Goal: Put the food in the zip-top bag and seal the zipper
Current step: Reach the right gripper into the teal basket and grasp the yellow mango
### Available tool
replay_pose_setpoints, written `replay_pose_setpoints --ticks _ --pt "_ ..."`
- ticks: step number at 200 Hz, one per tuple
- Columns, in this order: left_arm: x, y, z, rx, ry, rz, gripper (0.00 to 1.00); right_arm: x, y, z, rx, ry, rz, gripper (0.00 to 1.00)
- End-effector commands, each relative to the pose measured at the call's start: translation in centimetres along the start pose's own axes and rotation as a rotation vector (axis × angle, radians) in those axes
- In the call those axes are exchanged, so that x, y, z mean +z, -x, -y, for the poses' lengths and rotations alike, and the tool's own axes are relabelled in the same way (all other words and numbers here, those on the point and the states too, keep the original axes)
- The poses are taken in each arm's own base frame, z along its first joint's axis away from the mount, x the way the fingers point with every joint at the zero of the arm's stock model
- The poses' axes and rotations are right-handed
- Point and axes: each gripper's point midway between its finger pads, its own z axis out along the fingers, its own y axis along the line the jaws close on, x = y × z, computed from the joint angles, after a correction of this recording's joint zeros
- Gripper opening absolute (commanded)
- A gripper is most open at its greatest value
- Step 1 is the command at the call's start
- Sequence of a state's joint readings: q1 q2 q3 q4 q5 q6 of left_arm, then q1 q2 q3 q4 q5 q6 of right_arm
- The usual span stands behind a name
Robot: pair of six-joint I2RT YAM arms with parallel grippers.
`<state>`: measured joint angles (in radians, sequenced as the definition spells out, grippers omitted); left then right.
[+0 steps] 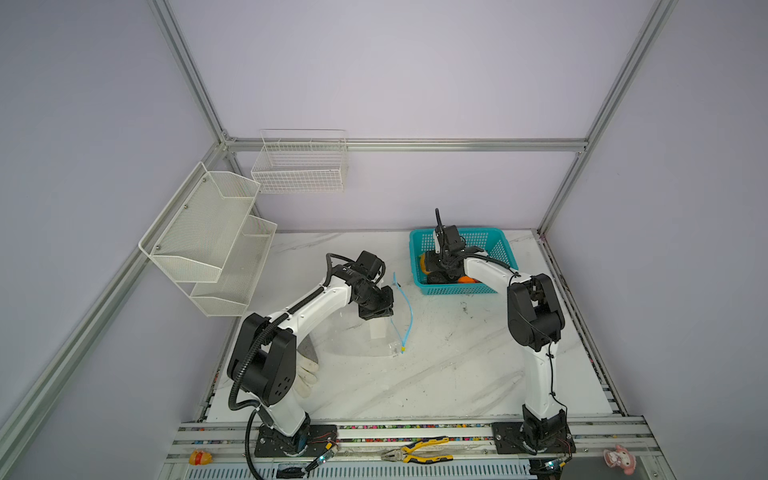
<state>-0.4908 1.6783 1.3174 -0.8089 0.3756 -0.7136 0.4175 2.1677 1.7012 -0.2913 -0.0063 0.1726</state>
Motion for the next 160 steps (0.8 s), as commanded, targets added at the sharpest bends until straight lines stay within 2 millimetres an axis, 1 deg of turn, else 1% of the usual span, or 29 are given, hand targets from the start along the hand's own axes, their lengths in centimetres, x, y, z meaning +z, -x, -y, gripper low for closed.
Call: replay_pose_setpoints --ticks 1,7,10,23,25,28,77,99,127,160 --pt "-2.4 2.1 2.9 0.049 -0.075 0.063 0.00 0.7 0.9 -0.4 0.008 0.032 0.011 0.66" --pt "-2.5 2.1 3.0 0.049 -0.078 0.066 0.00 1.1 1.0 -0.4 0.013 0.036 0.012 0.68" --pt "-2.5 2.0 3.0 0.048 -0.076 0.065 0.00 1.2 1.0 -0.4 0.015 0.038 0.013 0.71" --pt "-2.5 2.0 2.9 0.047 -0.076 0.065 0.00 1.9 1.0 -0.6 0.023 0.044 0.011 0.73" --pt "-2.5 2.0 2.9 0.048 -0.075 0.065 0.00 2.0 1.0 -0.6 0.023 0.044 0.011 0.76" --pt "-2.5 2.0 2.9 0.047 -0.076 0.065 0.00 2.2 1.0 -0.6 0.024 0.045 0.010 0.78" --pt "-2.5 1.9 2.8 0.048 -0.072 0.067 0.00 4.5 0.5 -0.4 0.048 0.046 -0.004 0.79" --pt "-2.5 1.9 2.8 0.049 -0.071 0.068 0.00 4.6 0.6 -0.4 0.052 0.043 -0.001 0.75" --pt "-2.5 1.9 2.8 0.047 -0.073 0.066 0.00 3.9 1.2 -0.6 0.052 0.049 0.022 0.67" --pt "-2.6 1.9 2.8 0.049 -0.074 0.068 0.00 3.3 1.6 -0.7 0.057 0.058 0.035 0.61"
